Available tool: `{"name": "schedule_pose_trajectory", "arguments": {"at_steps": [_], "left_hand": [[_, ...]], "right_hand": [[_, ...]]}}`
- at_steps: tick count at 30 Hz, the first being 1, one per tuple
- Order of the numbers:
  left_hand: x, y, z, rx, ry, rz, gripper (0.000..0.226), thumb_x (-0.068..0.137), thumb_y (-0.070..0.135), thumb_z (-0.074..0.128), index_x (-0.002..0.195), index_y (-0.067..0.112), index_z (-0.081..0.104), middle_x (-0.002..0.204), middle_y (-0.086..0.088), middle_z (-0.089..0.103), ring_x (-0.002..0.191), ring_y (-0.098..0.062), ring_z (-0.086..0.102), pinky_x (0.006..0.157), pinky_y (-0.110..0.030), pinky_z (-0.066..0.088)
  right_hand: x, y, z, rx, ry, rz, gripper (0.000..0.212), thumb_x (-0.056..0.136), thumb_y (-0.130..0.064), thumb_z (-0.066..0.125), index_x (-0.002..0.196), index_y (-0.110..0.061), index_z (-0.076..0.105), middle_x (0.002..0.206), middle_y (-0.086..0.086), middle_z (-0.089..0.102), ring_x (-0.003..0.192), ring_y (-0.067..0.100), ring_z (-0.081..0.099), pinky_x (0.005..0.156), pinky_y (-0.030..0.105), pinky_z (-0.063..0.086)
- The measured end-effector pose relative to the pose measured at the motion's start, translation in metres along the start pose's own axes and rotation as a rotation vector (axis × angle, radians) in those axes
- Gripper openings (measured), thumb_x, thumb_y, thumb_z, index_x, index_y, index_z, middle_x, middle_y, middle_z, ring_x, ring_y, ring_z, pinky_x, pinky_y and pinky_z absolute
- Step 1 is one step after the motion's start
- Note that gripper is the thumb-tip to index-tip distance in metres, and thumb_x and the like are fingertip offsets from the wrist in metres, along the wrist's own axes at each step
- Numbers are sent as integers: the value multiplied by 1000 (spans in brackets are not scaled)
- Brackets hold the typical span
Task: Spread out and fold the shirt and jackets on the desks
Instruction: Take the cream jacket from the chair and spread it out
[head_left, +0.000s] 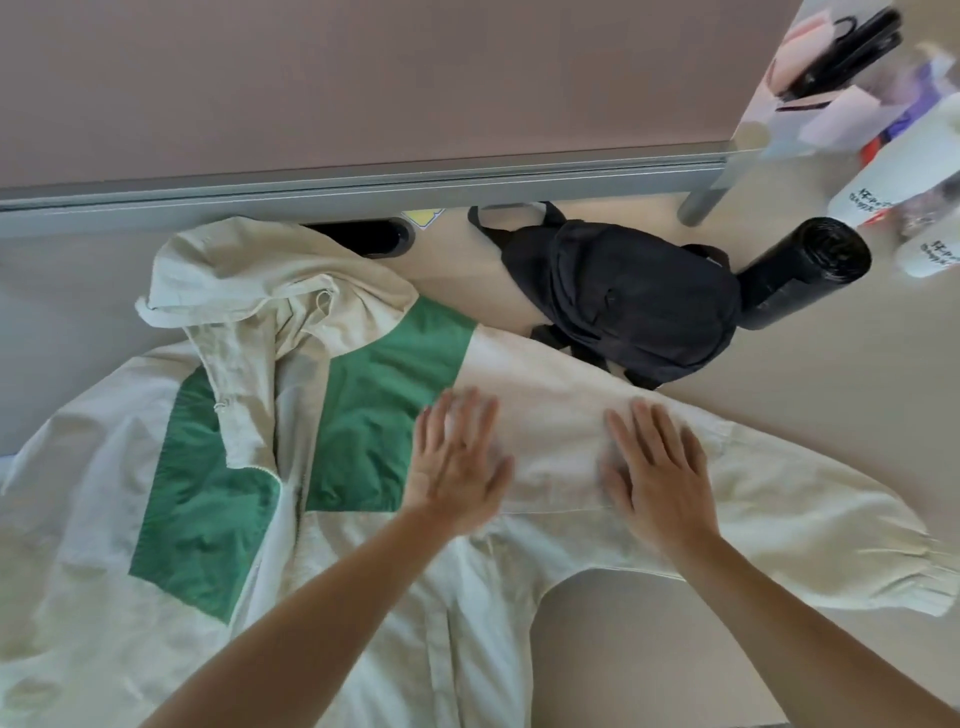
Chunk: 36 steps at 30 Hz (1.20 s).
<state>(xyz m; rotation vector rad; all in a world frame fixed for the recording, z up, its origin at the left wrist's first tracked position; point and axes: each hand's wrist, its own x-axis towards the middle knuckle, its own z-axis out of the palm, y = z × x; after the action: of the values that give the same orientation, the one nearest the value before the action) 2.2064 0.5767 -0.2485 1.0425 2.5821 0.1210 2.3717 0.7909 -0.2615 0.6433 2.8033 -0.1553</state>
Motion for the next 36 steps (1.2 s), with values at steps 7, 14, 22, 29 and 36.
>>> {"name": "schedule_pose_trajectory", "arguments": {"at_steps": [7,14,22,29,36], "left_hand": [[41,17,17,114,-19,-29,76,92,71,18,158,36,2,167,1,-10,152,-31,-14,122,-50,-10],[0,58,17,43,-4,-150,82,92,68,14,159,20,10,164,-17,-1,150,-39,-7,121,-54,-8],[-7,66,50,101,9,-73,81,92,69,20,159,25,16,167,-7,7,153,-35,0,122,-55,3],[-4,65,24,-22,-57,-128,84,88,67,9,159,24,2,166,-5,-12,152,-30,-15,123,-51,-2],[-126,5,36,-62,31,-441,77,92,63,23,157,21,22,161,-22,13,147,-47,11,119,-59,11]], "right_hand": [[51,40,-4,47,-20,-144,62,100,-54,16,157,-31,23,166,5,15,153,29,12,122,49,8],[-1,88,-2,104,47,286,63,97,-58,19,156,-35,26,165,10,18,152,35,11,120,58,6],[20,144,5,16,-43,237,66,92,-73,8,150,-53,-15,165,-5,-19,152,30,-14,118,64,-1],[20,116,-19,132,72,244,67,93,-57,20,150,-26,34,163,13,19,150,35,13,119,59,9],[-78,-68,9,318,243,-412,39,94,-32,46,123,-12,63,138,14,54,128,39,49,107,56,35]]}}
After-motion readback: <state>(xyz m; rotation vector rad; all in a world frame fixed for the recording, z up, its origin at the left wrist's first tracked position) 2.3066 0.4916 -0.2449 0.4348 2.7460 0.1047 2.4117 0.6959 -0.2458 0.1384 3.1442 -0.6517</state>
